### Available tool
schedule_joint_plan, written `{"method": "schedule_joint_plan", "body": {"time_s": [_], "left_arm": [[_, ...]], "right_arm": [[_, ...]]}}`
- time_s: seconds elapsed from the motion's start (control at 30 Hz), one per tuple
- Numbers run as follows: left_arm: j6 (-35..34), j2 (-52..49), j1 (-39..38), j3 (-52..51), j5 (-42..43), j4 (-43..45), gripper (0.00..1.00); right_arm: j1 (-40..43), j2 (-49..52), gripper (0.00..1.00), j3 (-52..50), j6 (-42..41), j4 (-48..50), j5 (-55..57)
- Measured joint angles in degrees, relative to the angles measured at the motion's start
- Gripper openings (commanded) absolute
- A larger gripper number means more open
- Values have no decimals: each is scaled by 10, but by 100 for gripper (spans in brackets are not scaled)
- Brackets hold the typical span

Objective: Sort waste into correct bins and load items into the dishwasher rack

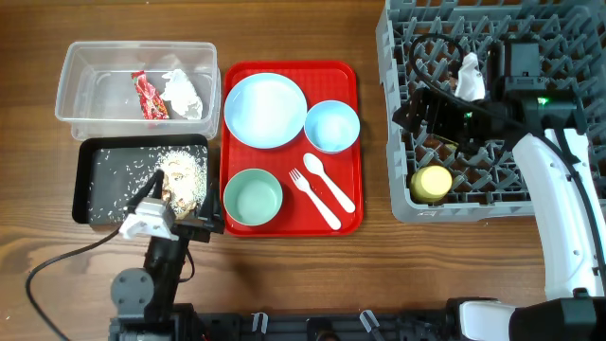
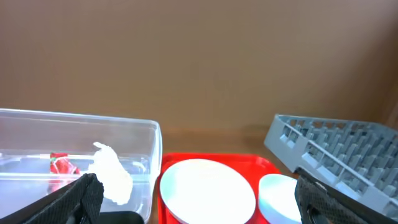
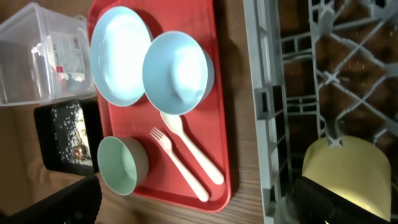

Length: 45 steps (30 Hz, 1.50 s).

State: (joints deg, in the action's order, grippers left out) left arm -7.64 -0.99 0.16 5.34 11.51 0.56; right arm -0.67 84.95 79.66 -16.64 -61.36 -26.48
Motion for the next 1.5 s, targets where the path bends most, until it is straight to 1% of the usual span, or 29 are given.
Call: {"method": "schedule_joint_plan", "body": {"time_s": [0.1, 0.13, 0.27, 0.3, 0.73, 0.8, 0.87, 0.93, 1.03, 1.1, 1.2, 1.23, 1.37, 1.47, 1.5], "left_arm": [[-2, 1, -5, -35, 2, 38, 100], [-2, 2, -7, -39, 3, 36, 100], [-2, 3, -15, -45, 4, -31, 100], [-2, 2, -15, -48, 3, -36, 100], [-2, 1, -16, -48, 4, -36, 100], [-2, 1, -16, -48, 4, -36, 100], [-2, 1, -16, -48, 4, -36, 100], [-2, 1, -16, -48, 4, -36, 100], [-2, 1, -16, -48, 4, -36, 100], [-2, 2, -16, -48, 4, -36, 100], [-2, 2, -16, -48, 4, -36, 100], [-2, 2, -16, -48, 4, -36, 100], [-2, 1, -16, -48, 4, -36, 100], [-2, 2, -16, -48, 4, -36, 100], [-2, 2, -16, -48, 4, -36, 100]], "right_arm": [[0, 0, 100, 0, 0, 11, 0], [0, 0, 100, 0, 0, 15, 0], [0, 0, 100, 0, 0, 34, 0], [0, 0, 100, 0, 0, 37, 0], [0, 0, 100, 0, 0, 40, 0], [0, 0, 100, 0, -18, 43, 0], [0, 0, 99, 0, -63, 63, 0], [0, 0, 91, 0, -104, 84, -1], [-8, 0, 91, 0, -113, 92, -22], [-35, 0, 91, 0, -99, 77, -25], [-113, 1, 90, 0, -73, 39, 9], [-178, 4, 89, 0, -68, 17, 53], [-322, 26, 90, 0, -57, -6, 194], [-369, 53, 89, 0, -53, 1, 242], [-374, 63, 85, 0, -50, 4, 250]]}}
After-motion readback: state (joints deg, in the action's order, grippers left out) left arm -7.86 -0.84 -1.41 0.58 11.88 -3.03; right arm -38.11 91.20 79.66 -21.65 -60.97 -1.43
